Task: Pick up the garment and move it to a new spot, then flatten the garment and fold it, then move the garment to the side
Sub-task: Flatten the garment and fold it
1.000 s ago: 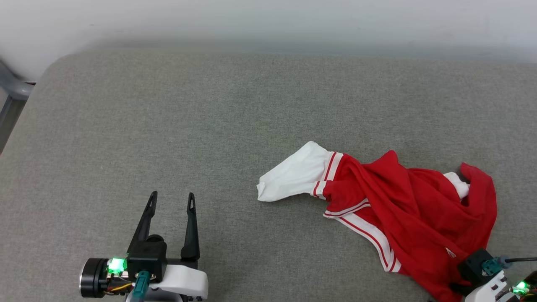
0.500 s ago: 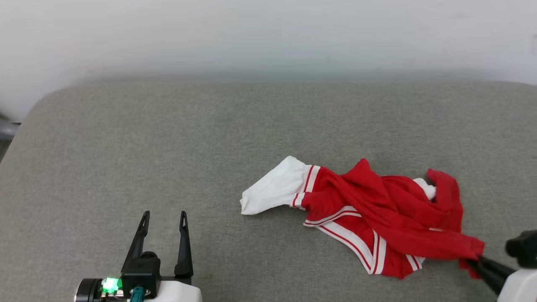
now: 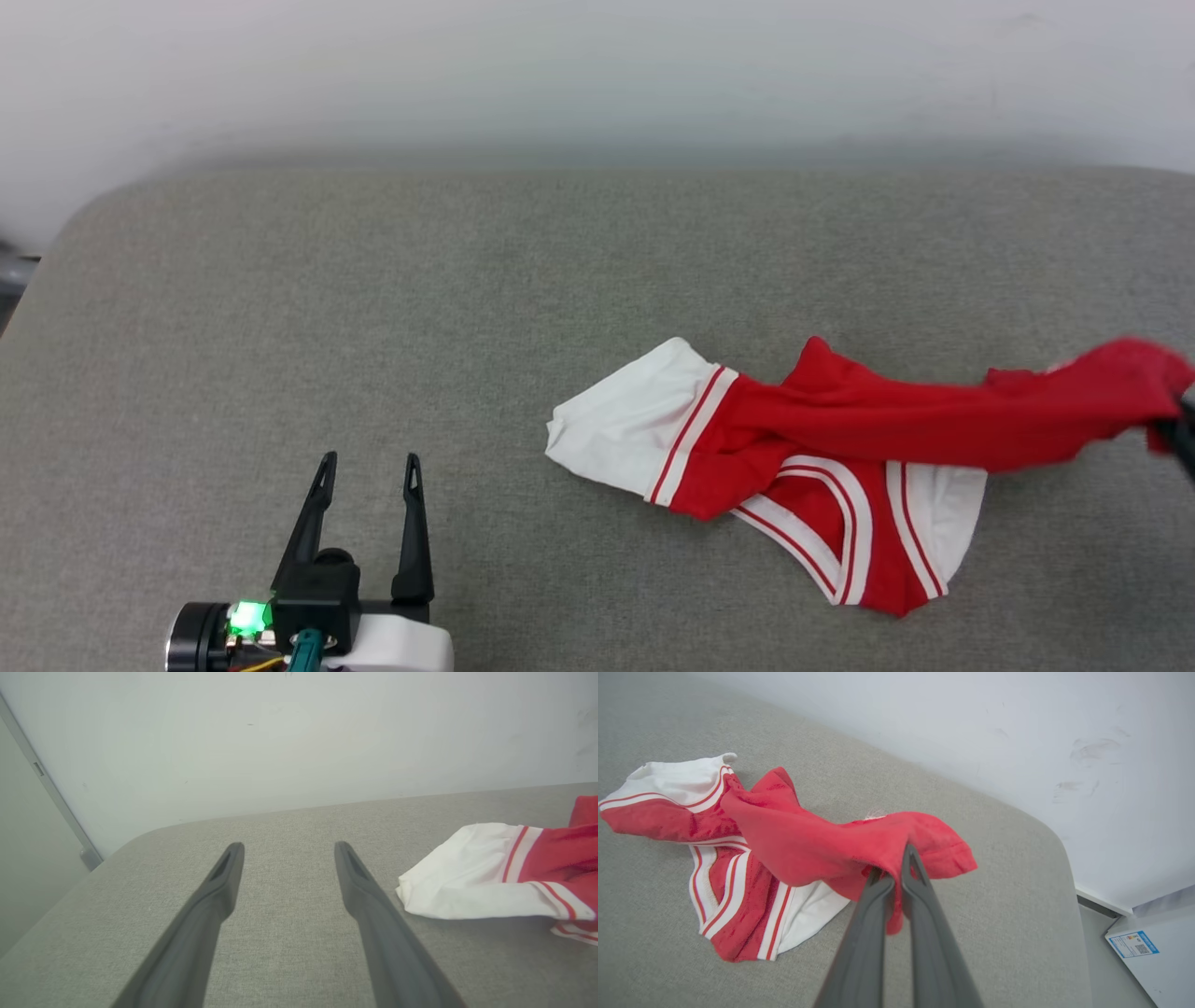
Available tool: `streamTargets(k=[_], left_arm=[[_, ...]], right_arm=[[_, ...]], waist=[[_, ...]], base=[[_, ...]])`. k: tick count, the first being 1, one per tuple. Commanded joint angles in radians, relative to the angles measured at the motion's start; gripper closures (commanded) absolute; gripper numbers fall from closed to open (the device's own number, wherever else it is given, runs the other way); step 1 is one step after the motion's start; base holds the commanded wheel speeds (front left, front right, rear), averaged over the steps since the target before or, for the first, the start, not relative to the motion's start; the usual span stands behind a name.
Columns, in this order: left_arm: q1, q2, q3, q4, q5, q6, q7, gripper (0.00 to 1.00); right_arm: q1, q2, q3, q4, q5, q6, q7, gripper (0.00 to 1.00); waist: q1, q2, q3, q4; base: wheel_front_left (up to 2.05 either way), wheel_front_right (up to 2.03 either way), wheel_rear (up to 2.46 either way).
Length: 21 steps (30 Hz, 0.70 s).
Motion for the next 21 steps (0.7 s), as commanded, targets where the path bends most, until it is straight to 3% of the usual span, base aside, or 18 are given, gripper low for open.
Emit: streamTargets(k=[1, 6, 10, 17, 21], left_arm=[[-0.024, -0.001, -0.006, -0.006, 0.005, -0.005, -0.002, 0.0], [-0.071, -0.005, -0.024, -0.01, 0.007, -0.01, -0.002, 0.0], [-0.123, -0.011, -0.037, -0.015, 0.01, -0.012, -0.002, 0.0], [-0.181, -0.02, -0.049, -0.029, 0.007, -0.004, -0.002, 0.0], [-0.208, -0.026, -0.059, -0.032, 0.003, -0.001, -0.002, 0.0]], right_arm=[[-0.075, -0.019, -0.003, -0.004, 0.011, -0.001, 0.004, 1.0], [-0.246, -0.057, 0.026, 0.022, 0.029, -0.001, 0.014, 1.0], [-0.456, -0.082, 0.129, 0.078, 0.031, -0.001, 0.045, 1.0], [-0.853, -0.004, 0.392, 0.342, 0.048, -0.001, 0.069, 1.0], [-0.997, 0.065, 0.551, 0.529, 0.074, -0.001, 0.071, 1.0]], waist=[[0.0, -0.0001, 0.035, 0.026], [0.0, -0.0001, 0.094, 0.07], [0.0, -0.0001, 0.153, 0.111], [0.0, -0.0001, 0.232, 0.142], [0.0, -0.0001, 0.271, 0.154]], base=[[0.0, 0.0, 0.0], [0.0, 0.0, 0.0], [0.0, 0.0, 0.0], [0.0, 0.0, 0.0], [0.0, 0.0, 0.0]])
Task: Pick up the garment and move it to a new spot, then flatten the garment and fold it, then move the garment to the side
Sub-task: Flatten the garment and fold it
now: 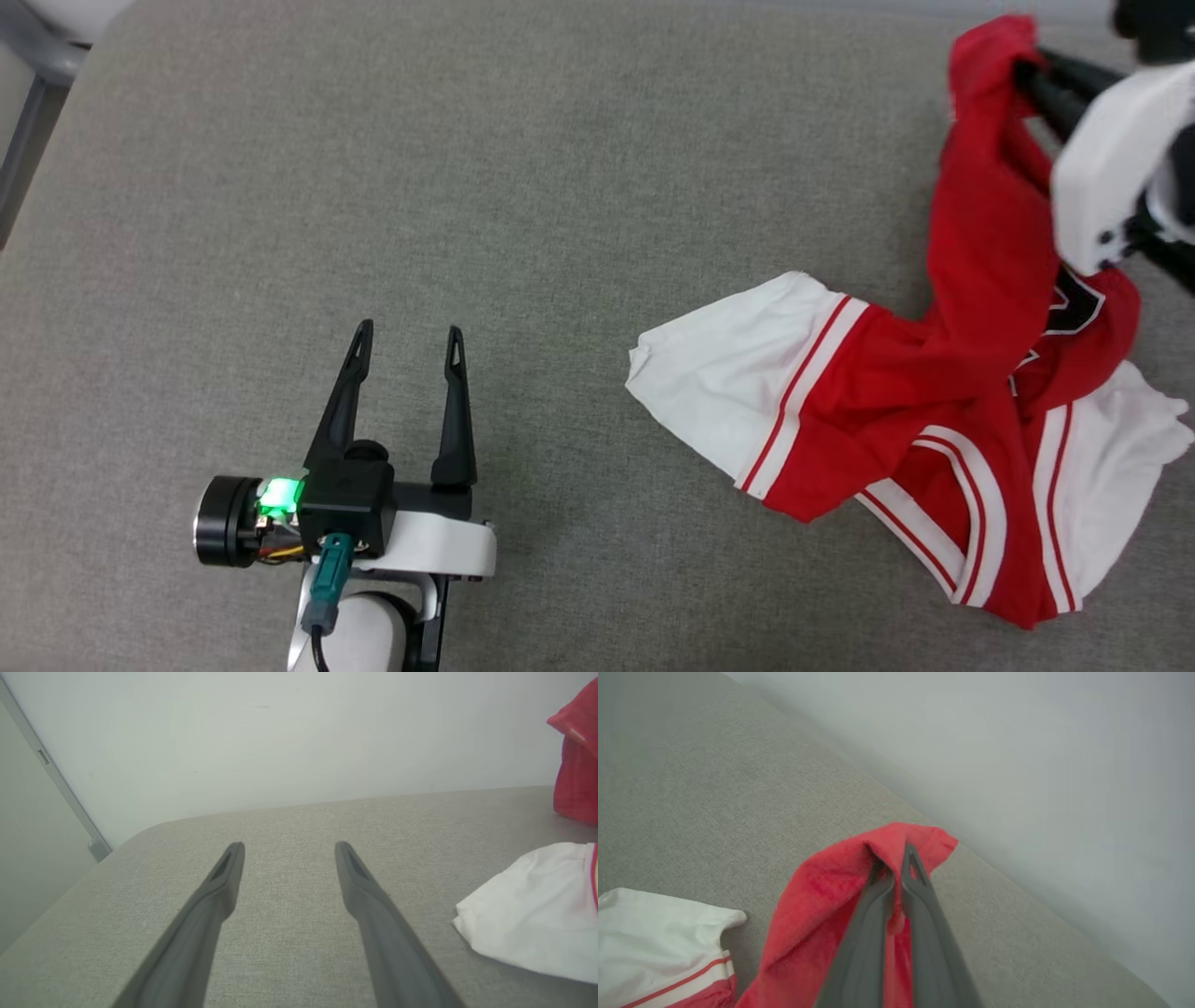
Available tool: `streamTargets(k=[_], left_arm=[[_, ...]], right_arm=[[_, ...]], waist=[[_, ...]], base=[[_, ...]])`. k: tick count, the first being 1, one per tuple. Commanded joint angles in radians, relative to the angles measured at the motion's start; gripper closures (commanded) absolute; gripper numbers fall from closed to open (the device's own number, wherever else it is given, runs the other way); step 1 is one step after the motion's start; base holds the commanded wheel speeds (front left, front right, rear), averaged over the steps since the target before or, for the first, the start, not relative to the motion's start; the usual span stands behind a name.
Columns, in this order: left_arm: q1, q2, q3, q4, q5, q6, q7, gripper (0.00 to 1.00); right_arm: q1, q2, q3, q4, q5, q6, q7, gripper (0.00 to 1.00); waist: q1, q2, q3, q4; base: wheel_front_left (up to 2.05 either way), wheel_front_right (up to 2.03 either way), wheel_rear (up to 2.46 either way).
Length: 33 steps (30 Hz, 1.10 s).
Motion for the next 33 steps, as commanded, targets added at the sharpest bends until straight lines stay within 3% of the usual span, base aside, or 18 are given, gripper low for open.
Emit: streamTargets(k=[1, 10, 15, 16, 17, 26, 33], left_arm=[[-0.018, -0.005, -0.006, -0.003, -0.005, 0.003, -0.002, 0.0], [-0.051, -0.012, -0.01, 0.006, -0.015, 0.011, -0.002, 0.0], [-0.05, -0.007, 0.001, 0.01, -0.014, 0.013, -0.002, 0.0], [-0.049, -0.005, 0.002, 0.011, -0.012, 0.011, -0.002, 0.0], [-0.049, -0.004, 0.004, 0.013, -0.011, 0.01, -0.002, 0.0], [-0.025, 0.033, 0.026, 0.02, -0.009, -0.009, -0.002, 0.0], [-0.068, 0.095, 0.05, 0.014, -0.024, -0.07, -0.002, 0.0]], right_arm=[[-0.026, 0.019, 0.04, 0.055, 0.02, -0.001, 0.008, 1.0], [-0.087, 0.052, 0.329, 0.356, 0.176, -0.001, 0.173, 1.0], [-0.113, 0.046, 0.388, 0.412, 0.232, -0.001, 0.129, 1.0], [-0.125, 0.041, 0.396, 0.411, 0.234, -0.001, 0.1, 0.62], [-0.136, 0.035, 0.403, 0.408, 0.233, -0.001, 0.061, 0.0], [-0.087, -0.008, 0.396, 0.333, 0.212, -0.001, -0.377, 0.0], [0.073, -0.016, 0.247, 0.258, 0.144, -0.001, -0.61, 0.0]], waist=[[-0.0002, 0.0, 0.029, 0.016], [-0.0002, 0.0, 0.071, 0.034], [-0.0002, 0.0, 0.07, 0.025], [-0.0002, 0.0, 0.065, 0.022], [-0.0002, 0.0, 0.059, 0.019], [-0.0002, 0.0, -0.045, -0.038], [-0.0002, 0.0, -0.125, -0.104]], base=[[0.0, 0.0, 0.0], [0.0, 0.0, 0.0], [0.0, 0.0, 0.0], [0.0, 0.0, 0.0], [0.0, 0.0, 0.0], [0.0, 0.0, 0.0], [0.0, 0.0, 0.0]])
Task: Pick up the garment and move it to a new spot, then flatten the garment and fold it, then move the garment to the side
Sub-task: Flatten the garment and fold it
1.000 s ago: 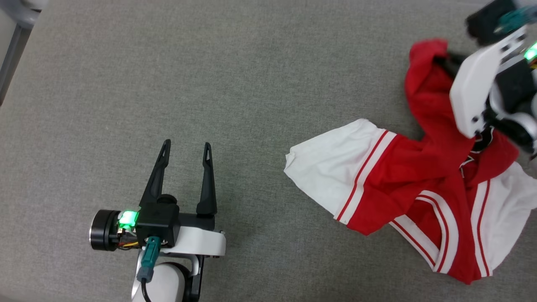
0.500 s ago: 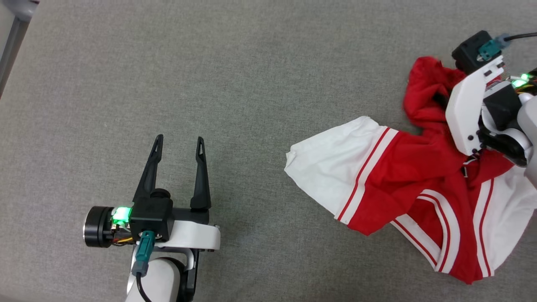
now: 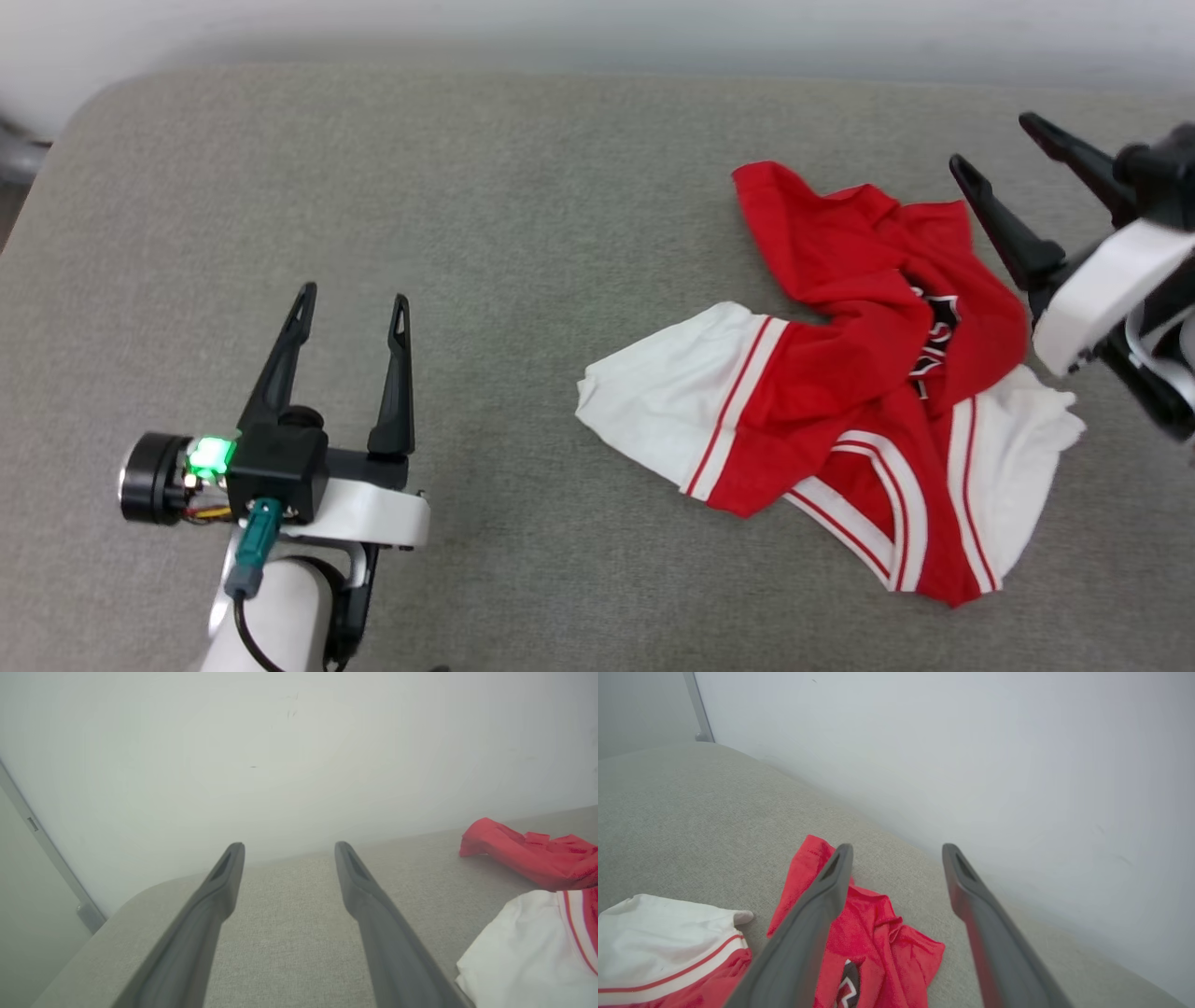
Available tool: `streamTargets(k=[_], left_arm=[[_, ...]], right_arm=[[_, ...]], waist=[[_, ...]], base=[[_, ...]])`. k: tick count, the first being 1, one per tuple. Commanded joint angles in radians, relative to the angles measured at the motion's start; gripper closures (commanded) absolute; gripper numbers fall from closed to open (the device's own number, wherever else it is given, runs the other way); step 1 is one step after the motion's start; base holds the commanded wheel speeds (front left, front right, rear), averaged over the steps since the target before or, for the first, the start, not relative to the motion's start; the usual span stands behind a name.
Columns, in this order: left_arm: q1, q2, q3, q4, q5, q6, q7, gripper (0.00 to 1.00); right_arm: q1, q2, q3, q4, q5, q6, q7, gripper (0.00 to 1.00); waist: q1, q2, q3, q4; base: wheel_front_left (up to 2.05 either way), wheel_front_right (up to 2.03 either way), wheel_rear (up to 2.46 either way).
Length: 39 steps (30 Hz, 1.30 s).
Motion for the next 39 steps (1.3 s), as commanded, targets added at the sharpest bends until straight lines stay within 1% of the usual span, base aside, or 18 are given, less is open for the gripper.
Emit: streamTargets(k=[1, 4, 7, 12, 13, 14, 19, 23, 24, 25, 26, 27, 28, 30, 31, 35, 39], left_arm=[[-0.027, 0.018, 0.002, 0.005, -0.002, -0.024, -0.002, 0.0], [-0.072, 0.055, -0.004, 0.029, -0.008, -0.075, -0.002, 0.0], [-0.124, 0.084, -0.013, 0.072, -0.019, -0.126, -0.002, 0.0], [-0.231, 0.129, -0.036, 0.133, -0.049, -0.197, 0.034, 0.0], [-0.25, 0.137, -0.044, 0.14, -0.057, -0.204, 0.047, 0.0], [-0.292, 0.156, -0.067, 0.152, -0.076, -0.22, 0.084, 0.0], [-0.382, 0.215, -0.158, 0.183, -0.154, -0.234, 0.207, 0.0], [-0.451, 0.282, -0.293, 0.204, -0.281, -0.235, 0.35, 0.0], [-0.486, 0.308, -0.363, 0.215, -0.365, -0.235, 0.442, 0.0], [-0.503, 0.324, -0.399, 0.223, -0.408, -0.236, 0.498, 0.0], [-0.503, 0.324, -0.399, 0.223, -0.408, -0.236, 0.498, 0.0], [-0.539, 0.356, -0.476, 0.232, -0.486, -0.236, 0.606, 0.0], [-0.539, 0.356, -0.476, 0.232, -0.486, -0.236, 0.606, 0.0], [-0.572, 0.378, -0.549, 0.241, -0.567, -0.236, 0.709, 0.0], [-0.625, 0.402, -0.636, 0.264, -0.655, -0.236, 0.819, 0.0], [-0.679, 0.409, -0.739, 0.311, -0.741, -0.236, 0.92, 0.0], [-0.713, 0.412, -0.827, 0.364, -0.798, -0.236, 0.974, 0.0]], right_arm=[[0.065, 0.008, -0.046, -0.024, -0.031, -0.001, -0.028, 0.0], [0.178, 0.033, -0.15, -0.081, -0.094, -0.001, -0.052, 0.0], [0.313, 0.072, -0.265, -0.155, -0.161, -0.001, -0.06, 0.0], [0.535, 0.16, -0.437, -0.298, -0.263, -0.001, -0.019, 0.0], [0.577, 0.18, -0.465, -0.329, -0.28, -0.001, -0.008, 0.0], [0.66, 0.219, -0.526, -0.397, -0.309, -0.001, 0.016, 0.0], [0.823, 0.308, -0.638, -0.523, -0.361, -0.001, 0.054, 0.0], [0.911, 0.347, -0.689, -0.573, -0.394, -0.001, 0.077, 0.0], [0.939, 0.366, -0.702, -0.588, -0.405, -0.001, 0.086, 0.0], [0.948, 0.37, -0.707, -0.595, -0.411, -0.001, 0.091, 0.0], [0.948, 0.37, -0.707, -0.595, -0.411, -0.001, 0.091, 0.0], [0.956, 0.375, -0.708, -0.605, -0.428, -0.001, 0.1, 0.0], [0.956, 0.375, -0.708, -0.605, -0.428, -0.001, 0.1, 0.0], [0.954, 0.382, -0.707, -0.611, -0.439, -0.001, 0.104, 0.0], [0.935, 0.383, -0.697, -0.618, -0.446, -0.001, 0.109, 0.0], [0.908, 0.381, -0.68, -0.615, -0.448, -0.001, 0.108, 0.0], [0.878, 0.381, -0.663, -0.604, -0.452, -0.001, 0.1, 0.0]], waist=[[0.0, 0.0, -0.045, -0.044], [0.0, 0.0, -0.072, -0.073], [0.0, 0.0, -0.094, -0.099], [0.0, 0.0, -0.121, -0.143], [0.0, 0.0, -0.124, -0.151], [0.0, 0.0, -0.127, -0.162], [0.0, 0.0, -0.128, -0.185], [0.0, 0.0, -0.127, -0.198], [0.0, 0.0, -0.125, -0.204], [0.0, 0.0, -0.123, -0.206], [0.0, 0.0, -0.123, -0.206], [0.0, 0.0, -0.12, -0.211], [0.0, 0.0, -0.12, -0.211], [0.0, 0.0, -0.114, -0.215], [0.0, 0.0, -0.099, -0.221], [0.0, 0.0, -0.076, -0.229], [0.0, 0.0, -0.05, -0.24]], base=[[0.0, 0.0, 0.0], [0.0, 0.0, 0.0], [0.0, 0.0, 0.0], [0.0, 0.0, 0.0], [0.0, 0.0, 0.0], [0.0, 0.0, 0.0], [0.0, 0.0, 0.0], [0.0, 0.0, 0.0], [0.0, 0.0, 0.0], [0.0, 0.0, 0.0], [0.0, 0.0, 0.0], [0.0, 0.0, 0.0], [0.0, 0.0, 0.0], [0.0, 0.0, 0.0], [0.0, 0.0, 0.0], [0.0, 0.0, 0.0], [0.0, 0.0, 0.0]])
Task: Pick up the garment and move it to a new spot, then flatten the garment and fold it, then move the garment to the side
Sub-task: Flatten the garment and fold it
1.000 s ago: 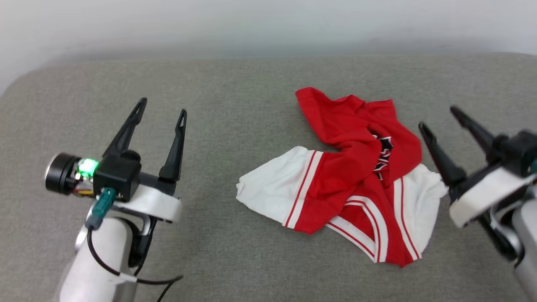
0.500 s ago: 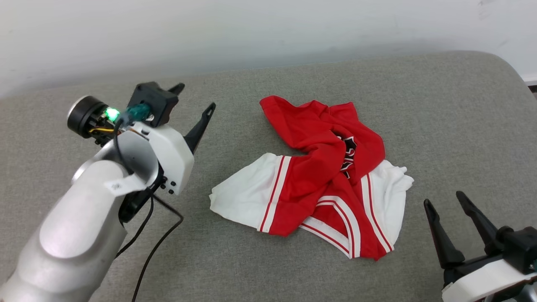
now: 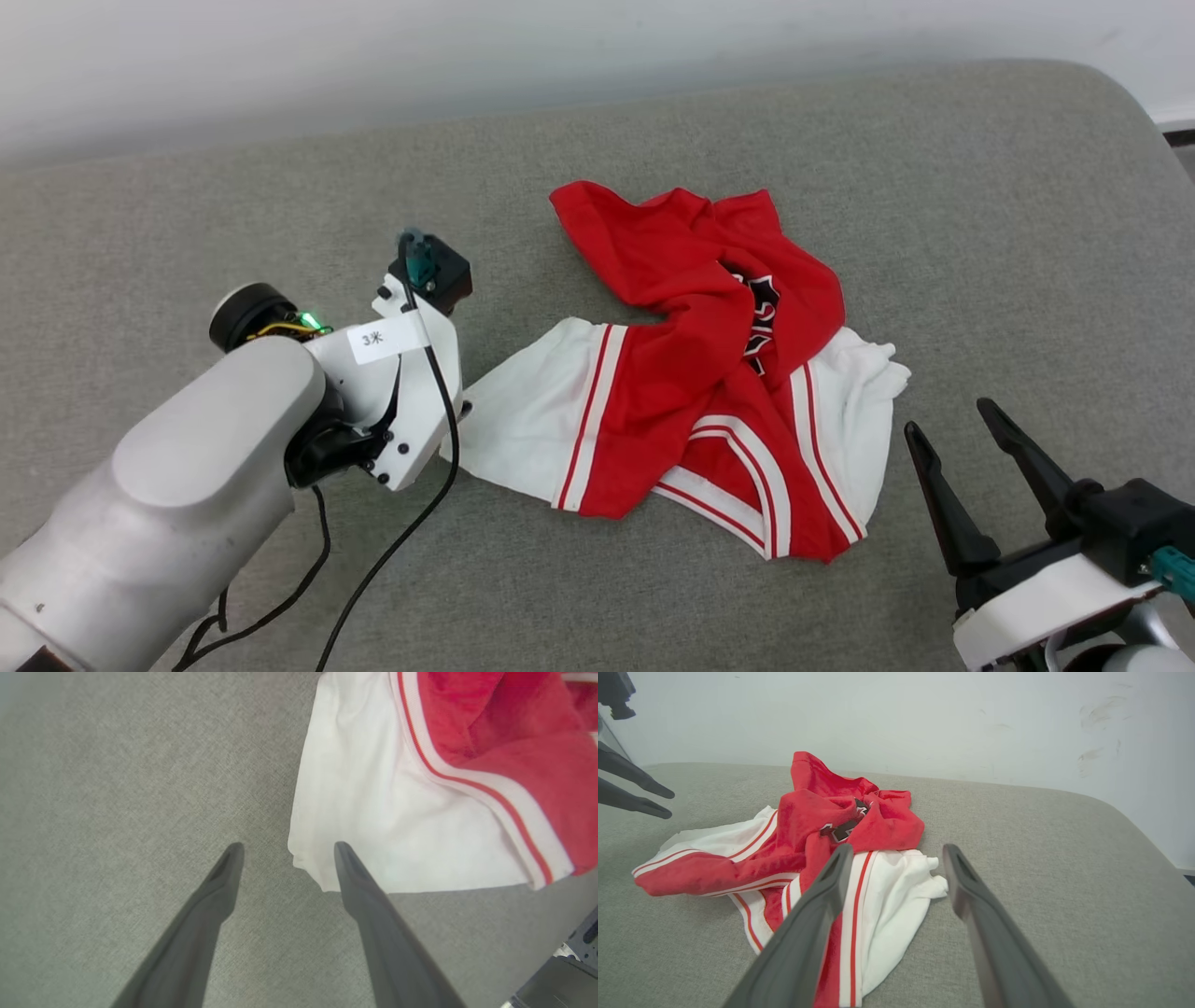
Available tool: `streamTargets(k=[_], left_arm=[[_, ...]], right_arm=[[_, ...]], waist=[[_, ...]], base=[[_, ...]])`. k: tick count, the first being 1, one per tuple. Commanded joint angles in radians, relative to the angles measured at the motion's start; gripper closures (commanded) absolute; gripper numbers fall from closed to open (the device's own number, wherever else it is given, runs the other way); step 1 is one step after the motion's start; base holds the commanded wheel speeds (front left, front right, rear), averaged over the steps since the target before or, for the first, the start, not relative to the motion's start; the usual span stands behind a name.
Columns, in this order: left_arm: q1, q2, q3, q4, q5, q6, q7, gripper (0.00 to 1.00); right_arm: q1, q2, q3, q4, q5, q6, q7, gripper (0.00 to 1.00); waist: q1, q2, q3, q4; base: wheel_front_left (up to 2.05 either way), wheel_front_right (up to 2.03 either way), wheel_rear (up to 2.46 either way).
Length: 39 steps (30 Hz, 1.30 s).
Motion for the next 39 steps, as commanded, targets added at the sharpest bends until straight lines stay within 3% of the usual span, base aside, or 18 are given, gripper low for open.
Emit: streamTargets(k=[1, 13, 14, 15, 23, 30, 39], left_arm=[[-0.016, 0.001, -0.019, 0.015, -0.015, 0.0, 0.007, 0.0], [-0.028, 0.004, -0.253, 0.115, -0.093, 0.0, 0.007, 0.0], [-0.03, 0.006, -0.263, 0.115, -0.094, 0.0, -0.007, 0.74], [-0.033, 0.003, -0.271, 0.118, -0.097, 0.0, -0.025, 1.0], [-0.053, 0.025, -0.292, 0.067, -0.106, 0.0, -0.195, 1.0], [-0.048, 0.114, -0.264, 0.031, -0.142, 0.0, -0.306, 1.0], [0.025, 0.256, -0.209, 0.04, -0.216, 0.056, -0.344, 1.0]], right_arm=[[-0.025, 0.002, 0.005, 0.004, -0.006, -0.001, -0.007, 0.0], [-0.081, 0.011, 0.039, 0.051, -0.01, -0.001, -0.035, 0.0], [-0.085, 0.013, 0.039, 0.054, -0.011, -0.001, -0.037, 0.0], [-0.089, 0.014, 0.039, 0.057, -0.011, -0.001, -0.038, 0.0], [-0.062, 0.01, 0.022, 0.074, -0.005, -0.001, -0.032, 0.0], [-0.013, 0.014, -0.011, 0.074, -0.003, -0.001, -0.022, 0.0], [0.014, 0.005, -0.034, 0.078, 0.002, -0.001, -0.008, 0.0]], waist=[[0.0001, -0.0001, 0.015, -0.009], [0.0001, -0.0001, 0.069, -0.029], [0.0001, -0.0001, 0.07, -0.029], [0.0001, -0.0001, 0.07, -0.028], [0.0001, -0.0001, 0.023, 0.006], [0.0001, -0.0001, -0.029, 0.056], [0.0001, -0.0001, -0.056, 0.084]], base=[[0.0, 0.0, 0.0], [0.0, 0.0, 0.0], [0.0, 0.0, 0.0], [0.0, 0.0, 0.0], [0.0, 0.0, 0.0], [0.0, 0.0, 0.0], [0.0, 0.0, 0.0]])
